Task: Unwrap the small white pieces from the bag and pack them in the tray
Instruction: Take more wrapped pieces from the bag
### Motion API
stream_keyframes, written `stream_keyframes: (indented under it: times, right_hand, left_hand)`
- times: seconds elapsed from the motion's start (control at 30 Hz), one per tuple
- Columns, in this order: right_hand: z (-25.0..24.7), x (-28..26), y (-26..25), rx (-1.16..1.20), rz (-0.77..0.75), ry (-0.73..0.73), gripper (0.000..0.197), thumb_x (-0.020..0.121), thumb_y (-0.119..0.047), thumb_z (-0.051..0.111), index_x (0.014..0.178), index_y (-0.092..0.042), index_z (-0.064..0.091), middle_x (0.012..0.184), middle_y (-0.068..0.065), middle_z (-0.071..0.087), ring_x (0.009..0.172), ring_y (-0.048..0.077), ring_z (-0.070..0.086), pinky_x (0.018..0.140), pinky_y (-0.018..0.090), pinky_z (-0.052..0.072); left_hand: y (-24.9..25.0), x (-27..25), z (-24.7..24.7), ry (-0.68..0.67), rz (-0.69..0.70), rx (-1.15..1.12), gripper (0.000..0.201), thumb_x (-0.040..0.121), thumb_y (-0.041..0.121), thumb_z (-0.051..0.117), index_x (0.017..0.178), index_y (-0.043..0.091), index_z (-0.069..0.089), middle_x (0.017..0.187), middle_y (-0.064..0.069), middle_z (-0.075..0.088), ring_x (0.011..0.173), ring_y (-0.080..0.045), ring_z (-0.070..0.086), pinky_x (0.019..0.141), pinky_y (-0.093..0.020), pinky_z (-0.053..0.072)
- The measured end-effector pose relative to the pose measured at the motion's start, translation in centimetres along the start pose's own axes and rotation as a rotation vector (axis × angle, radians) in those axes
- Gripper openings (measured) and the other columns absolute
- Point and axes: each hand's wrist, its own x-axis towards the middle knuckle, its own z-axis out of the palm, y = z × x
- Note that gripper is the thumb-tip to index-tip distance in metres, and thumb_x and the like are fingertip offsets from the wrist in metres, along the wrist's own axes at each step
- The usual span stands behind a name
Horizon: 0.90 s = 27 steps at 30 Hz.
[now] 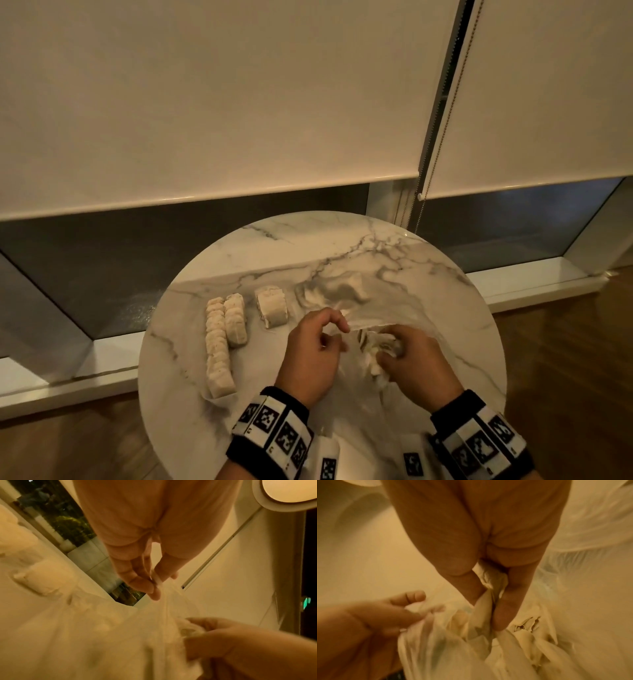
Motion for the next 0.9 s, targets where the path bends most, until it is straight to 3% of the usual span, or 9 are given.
stream_keyframes:
  times: [0.1, 0.27, 0.37, 0.43, 0.5, 0.6, 0.67, 0.77, 0.9]
  right_hand:
    - [-1.7, -1.0, -0.3, 0.096, 0.016, 0.014, 0.025, 0.077, -0.008, 0.074, 0.091, -0.027, 0.074, 0.082, -0.008, 0.073, 0.074, 0.008, 0.070, 0.068, 0.036, 0.062]
    - [-4.9, -2.4, -2.2, 0.331, 0.008, -0.069, 0.018, 0.082, 0.001, 0.075, 0.093, -0.012, 0.075, 0.083, 0.009, 0.076, 0.075, 0.021, 0.074, 0.063, 0.037, 0.063]
    - [-6.3, -2.7, -4.5, 0.450, -0.026, -0.094, 0.018, 0.083, 0.004, 0.073, 0.097, -0.006, 0.073, 0.085, 0.012, 0.076, 0.077, 0.023, 0.074, 0.061, 0.030, 0.061]
    - [-6.8, -2.5, -6.0, 0.513, -0.042, -0.117, 0.020, 0.083, 0.004, 0.072, 0.100, -0.006, 0.072, 0.088, 0.013, 0.076, 0.080, 0.026, 0.075, 0.063, 0.030, 0.061]
    - [-6.9, -2.3, -7.6, 0.576, -0.053, -0.143, 0.021, 0.084, 0.006, 0.070, 0.102, -0.006, 0.072, 0.090, 0.015, 0.076, 0.082, 0.030, 0.074, 0.065, 0.031, 0.062]
    - [-6.8, -1.9, -9.7, 0.641, -0.098, -0.187, 0.025, 0.084, 0.008, 0.067, 0.105, -0.006, 0.070, 0.093, 0.014, 0.076, 0.084, 0.032, 0.074, 0.069, 0.035, 0.063]
    - [-6.5, -1.5, -10.9, 0.686, -0.110, -0.205, 0.026, 0.085, 0.008, 0.065, 0.102, -0.011, 0.070, 0.093, 0.010, 0.077, 0.085, 0.029, 0.075, 0.071, 0.035, 0.063]
    - [-5.8, -0.8, -12.2, 0.743, -0.112, -0.231, 0.026, 0.086, 0.004, 0.065, 0.101, -0.017, 0.068, 0.095, 0.007, 0.078, 0.089, 0.027, 0.075, 0.079, 0.041, 0.062]
    - [-3.6, -0.2, -12.6, 0.782, -0.136, -0.242, 0.024, 0.087, 0.005, 0.065, 0.106, -0.010, 0.068, 0.097, 0.012, 0.077, 0.092, 0.031, 0.074, 0.078, 0.041, 0.062]
  left_hand:
    - [-1.0, -0.4, 0.1, -0.036, 0.025, 0.128, 0.034, 0.091, -0.004, 0.055, 0.085, 0.025, 0.072, 0.107, 0.012, 0.067, 0.076, -0.006, 0.069, 0.075, -0.020, 0.053]
    - [-2.1, -1.2, 0.3, -0.224, -0.124, 0.400, 0.027, 0.098, 0.021, 0.054, 0.119, 0.026, 0.070, 0.119, 0.007, 0.067, 0.108, -0.010, 0.063, 0.096, -0.022, 0.048]
    - [-2.5, -1.6, 0.6, -0.202, -0.093, 0.336, 0.022, 0.097, 0.022, 0.057, 0.113, 0.023, 0.072, 0.117, 0.013, 0.064, 0.111, -0.004, 0.058, 0.094, -0.010, 0.041]
    - [-2.4, -1.7, 0.5, -0.022, -0.087, 0.140, 0.013, 0.097, 0.021, 0.060, 0.099, 0.020, 0.073, 0.105, 0.020, 0.063, 0.104, -0.001, 0.057, 0.084, -0.003, 0.037]
    - [-2.3, -1.6, 0.1, 0.059, -0.169, -0.123, 0.023, 0.102, 0.027, 0.054, 0.092, 0.019, 0.073, 0.095, 0.013, 0.071, 0.096, -0.005, 0.062, 0.079, -0.011, 0.043]
    - [-2.0, -1.7, -0.4, -0.009, -0.380, -0.518, 0.046, 0.104, 0.042, 0.039, 0.092, 0.015, 0.074, 0.096, 0.001, 0.076, 0.090, -0.016, 0.066, 0.079, -0.028, 0.048]
    - [-1.9, -1.9, -0.9, -0.045, -0.522, -0.780, 0.053, 0.097, 0.054, 0.042, 0.099, 0.012, 0.075, 0.103, -0.010, 0.075, 0.090, -0.024, 0.066, 0.080, -0.036, 0.048]
    - [-1.8, -2.6, -1.3, -0.139, -0.680, -1.120, 0.066, 0.086, 0.066, 0.050, 0.121, 0.013, 0.070, 0.125, -0.018, 0.068, 0.108, -0.035, 0.064, 0.093, -0.047, 0.046]
    - [-1.2, -3.5, -2.0, -0.223, -0.757, -1.425, 0.066, 0.084, 0.063, 0.057, 0.133, 0.019, 0.064, 0.138, -0.017, 0.060, 0.125, -0.042, 0.056, 0.100, -0.055, 0.042]
